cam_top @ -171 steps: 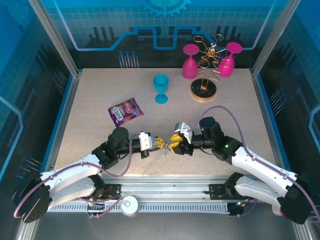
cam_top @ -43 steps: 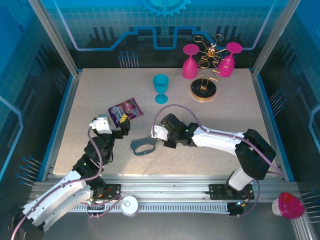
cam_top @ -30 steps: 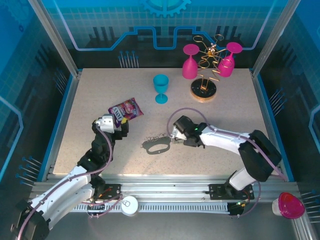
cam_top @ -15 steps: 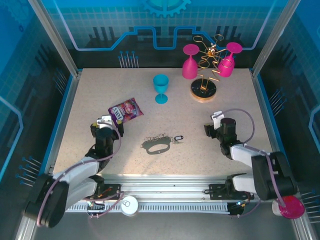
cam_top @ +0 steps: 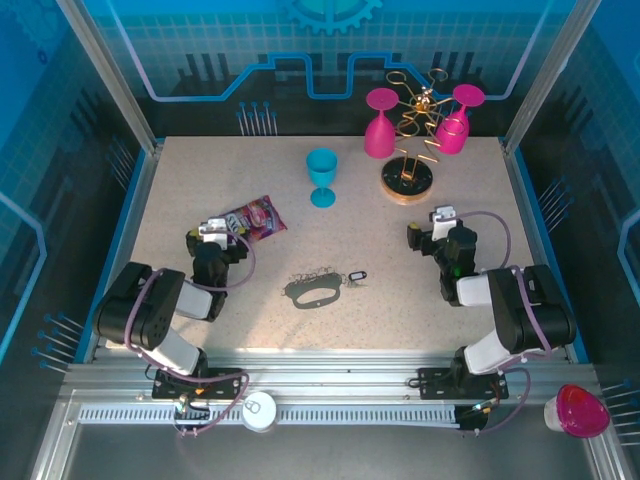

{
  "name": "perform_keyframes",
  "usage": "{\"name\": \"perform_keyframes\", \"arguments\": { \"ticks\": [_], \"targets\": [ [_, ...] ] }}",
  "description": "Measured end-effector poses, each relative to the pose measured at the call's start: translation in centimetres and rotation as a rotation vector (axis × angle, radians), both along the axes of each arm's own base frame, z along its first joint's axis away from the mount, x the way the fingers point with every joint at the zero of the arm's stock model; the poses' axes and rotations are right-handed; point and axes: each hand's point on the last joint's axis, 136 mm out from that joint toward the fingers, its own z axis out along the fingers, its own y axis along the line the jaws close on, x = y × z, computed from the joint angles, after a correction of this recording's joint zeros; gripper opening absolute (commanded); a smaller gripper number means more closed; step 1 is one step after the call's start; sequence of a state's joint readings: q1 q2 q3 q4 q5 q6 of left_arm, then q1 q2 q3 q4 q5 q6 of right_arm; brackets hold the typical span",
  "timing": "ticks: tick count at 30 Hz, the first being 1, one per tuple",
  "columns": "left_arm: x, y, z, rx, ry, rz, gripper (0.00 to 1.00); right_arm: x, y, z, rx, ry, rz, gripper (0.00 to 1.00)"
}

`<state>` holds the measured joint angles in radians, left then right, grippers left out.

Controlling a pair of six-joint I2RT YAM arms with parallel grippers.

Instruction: Put the keys on the keyring

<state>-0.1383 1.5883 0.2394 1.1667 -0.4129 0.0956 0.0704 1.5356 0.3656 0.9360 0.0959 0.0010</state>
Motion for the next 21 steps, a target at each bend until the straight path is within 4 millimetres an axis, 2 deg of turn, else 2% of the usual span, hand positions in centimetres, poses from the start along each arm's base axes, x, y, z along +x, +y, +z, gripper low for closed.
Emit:
{"name": "perform_keyframes", "arguments": {
  "ticks": [11, 15, 17, 19, 21],
  "targets": [
    [0.2, -0.4, 0.3, -0.021, -0.016, -0.016, 0.99, 0.0, -0.4, -0.3, 0.005, 0.014, -0.028, 0.89],
    [1.8, 0.0, 0.3, -0.061, 0.02, -0.03, 0.99, -0.1, -0.5, -0.3, 0.008, 0.016, -0.032, 0.9],
    [2.6, 0.6, 0.8, -0.086, 0.02, -0.032, 0.99, -0.1, -0.5, -0.4, 0.008, 0.018, -0.032, 0.91],
    [2.9, 1.0, 1.0, -0.107, 0.018, -0.031, 0.99, -0.1, -0.5, -0.4, 0.008, 0.018, -0.032, 1.0],
    [2.9, 0.8, 0.8, -0.115, 0.03, -0.046, 0.99, -0.1, -0.5, -0.4, 0.01, 0.018, -0.033, 1.0]
  ]
}}
